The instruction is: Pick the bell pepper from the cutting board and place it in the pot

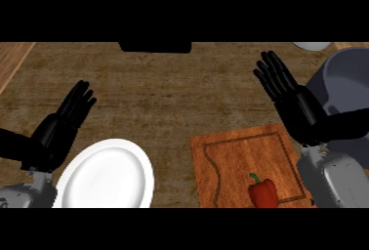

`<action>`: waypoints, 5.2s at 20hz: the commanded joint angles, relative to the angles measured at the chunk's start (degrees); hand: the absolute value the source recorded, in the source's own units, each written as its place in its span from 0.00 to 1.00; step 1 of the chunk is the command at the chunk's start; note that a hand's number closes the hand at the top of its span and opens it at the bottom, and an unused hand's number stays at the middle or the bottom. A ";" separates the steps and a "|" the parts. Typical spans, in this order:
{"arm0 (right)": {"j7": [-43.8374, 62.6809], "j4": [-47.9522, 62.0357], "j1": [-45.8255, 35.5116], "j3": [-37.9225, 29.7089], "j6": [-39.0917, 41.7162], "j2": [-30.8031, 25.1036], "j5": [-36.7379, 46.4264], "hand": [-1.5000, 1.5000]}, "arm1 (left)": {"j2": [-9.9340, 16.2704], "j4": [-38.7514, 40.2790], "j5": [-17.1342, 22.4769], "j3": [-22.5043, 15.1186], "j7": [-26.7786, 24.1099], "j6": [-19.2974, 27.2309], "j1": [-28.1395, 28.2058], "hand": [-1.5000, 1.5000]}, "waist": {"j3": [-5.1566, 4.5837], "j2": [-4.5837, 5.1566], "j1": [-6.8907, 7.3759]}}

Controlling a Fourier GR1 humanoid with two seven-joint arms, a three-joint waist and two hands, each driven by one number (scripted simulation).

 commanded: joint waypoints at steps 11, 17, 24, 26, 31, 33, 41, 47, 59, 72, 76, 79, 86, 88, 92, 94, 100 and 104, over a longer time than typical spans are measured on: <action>-26.41 6.70 -2.70 -5.63 39.31 -24.69 7.45 0.00 | -2.41 0.22 -2.96 6.02 -7.29 6.75 -3.66 0.50 | 2.10 1.66 0.19; -51.31 10.88 -0.92 -7.14 43.67 -29.69 19.36 0.00 | -2.70 2.94 -3.76 6.17 -7.09 7.18 -6.95 0.50 | 2.09 1.44 0.13; -54.56 6.35 -0.70 2.61 34.95 -38.10 33.88 0.00 | -4.74 6.10 -4.74 4.70 -7.51 7.33 -8.87 0.50 | 1.82 1.07 0.13; -56.16 3.83 1.45 5.16 32.41 -40.70 37.35 0.00 | -3.69 7.91 -3.77 6.67 -9.59 5.76 -7.68 0.50 | 1.77 0.91 -0.31; -50.67 -3.18 4.08 10.58 26.72 -38.58 42.02 0.00 | -3.04 8.95 -5.26 7.39 -8.00 6.44 -9.86 0.50 | 1.73 0.68 -0.84; -49.06 -1.32 3.49 11.52 27.11 -38.83 44.60 0.00 | -3.41 7.65 -4.14 7.67 -7.95 5.22 -8.55 0.50 | 1.73 0.68 -0.53; -42.47 -1.55 5.49 15.35 27.89 -33.50 50.88 0.00 | -6.51 4.94 -7.71 5.71 -7.43 7.75 -7.97 0.50 | 1.74 0.66 -0.40; -44.61 -3.31 7.95 14.93 28.20 -31.93 55.75 0.00 | -5.48 10.64 -6.43 10.00 -8.93 5.16 -10.99 0.50 | 1.73 0.64 -0.81; -42.20 -4.22 11.53 15.31 25.87 -23.04 64.02 0.00 | -8.72 6.39 -10.62 8.00 -6.55 6.93 -9.83 0.50 | 1.74 0.60 -0.85; -44.28 8.13 9.39 16.54 21.61 -11.22 76.77 0.00 | -7.65 5.48 -10.08 10.86 -6.36 2.84 -7.93 0.50 | 1.74 0.64 -0.51; -47.91 9.71 11.72 16.23 20.06 -10.71 78.57 0.00 | -9.61 7.55 -11.86 9.93 -7.22 4.09 -10.41 0.50 | 1.75 0.67 -0.71; -49.86 13.13 11.56 17.46 18.40 -9.41 79.84 0.00 | -10.38 2.78 -11.39 9.38 -6.06 3.97 -5.76 0.50 | 1.76 0.64 -0.39; -54.88 6.77 13.41 20.06 15.08 -10.23 80.92 1.00 | -10.72 1.18 -11.72 9.07 -3.87 4.67 -6.38 0.50 | 1.76 0.55 -0.46; -53.55 8.08 15.52 21.67 11.36 -8.23 84.08 1.00 | -9.40 4.52 -10.97 11.04 -5.82 3.15 -8.37 0.50 | 1.75 0.61 -0.73; -51.54 5.77 16.34 21.63 11.34 -6.66 85.45 1.00 | -8.76 7.62 -10.04 12.27 -7.43 1.48 -9.40 0.50 | 1.73 0.62 -0.92; -49.21 3.23 17.49 21.25 10.01 -5.08 85.97 1.00 | -7.75 4.44 -10.02 12.03 -4.27 1.52 -9.34 0.50 | 1.75 0.52 -0.87; -32.30 7.15 11.27 6.57 10.28 1.91 83.68 1.00 | -9.50 8.05 -11.07 11.48 -7.00 2.52 -10.71 0.50 | 1.70 1.25 -0.69; -16.78 9.44 8.43 -4.45 7.37 5.37 84.27 1.00 | -8.74 7.28 -10.42 12.45 -6.61 2.37 -10.82 0.50 | 1.52 2.00 -1.46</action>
